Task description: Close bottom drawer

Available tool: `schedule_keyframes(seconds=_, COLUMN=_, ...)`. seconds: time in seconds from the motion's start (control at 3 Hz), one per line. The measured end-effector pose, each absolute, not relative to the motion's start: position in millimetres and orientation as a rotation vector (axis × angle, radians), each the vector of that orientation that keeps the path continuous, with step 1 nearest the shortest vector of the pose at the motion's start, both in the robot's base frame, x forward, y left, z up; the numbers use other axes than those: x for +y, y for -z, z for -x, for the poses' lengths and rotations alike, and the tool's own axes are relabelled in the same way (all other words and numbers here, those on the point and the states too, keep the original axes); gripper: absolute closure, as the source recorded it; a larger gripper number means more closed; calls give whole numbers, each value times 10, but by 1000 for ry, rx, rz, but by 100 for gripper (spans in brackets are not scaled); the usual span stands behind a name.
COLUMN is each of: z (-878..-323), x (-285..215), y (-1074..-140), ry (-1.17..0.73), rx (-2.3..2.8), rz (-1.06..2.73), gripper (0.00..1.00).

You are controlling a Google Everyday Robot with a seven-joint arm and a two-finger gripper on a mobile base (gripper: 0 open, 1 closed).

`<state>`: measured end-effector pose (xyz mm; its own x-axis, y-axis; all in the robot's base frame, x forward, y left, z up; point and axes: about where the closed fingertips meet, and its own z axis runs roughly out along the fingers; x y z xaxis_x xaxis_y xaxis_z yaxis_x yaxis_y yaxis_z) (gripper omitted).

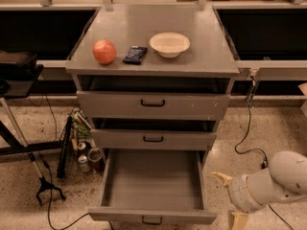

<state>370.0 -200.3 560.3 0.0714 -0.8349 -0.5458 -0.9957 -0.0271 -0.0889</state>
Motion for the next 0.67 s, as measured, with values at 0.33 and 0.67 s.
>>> schedule_keyframes(seconds=0.33, z=-3589, x=-1898, y=-4967, ry=-570, rx=1749, rz=1906, gripper=0)
schedule_keyframes(seconds=0.67, z=-3565, x=-1815, y=-4239, ry=-656, rx=1732, rz=1865, gripper=15)
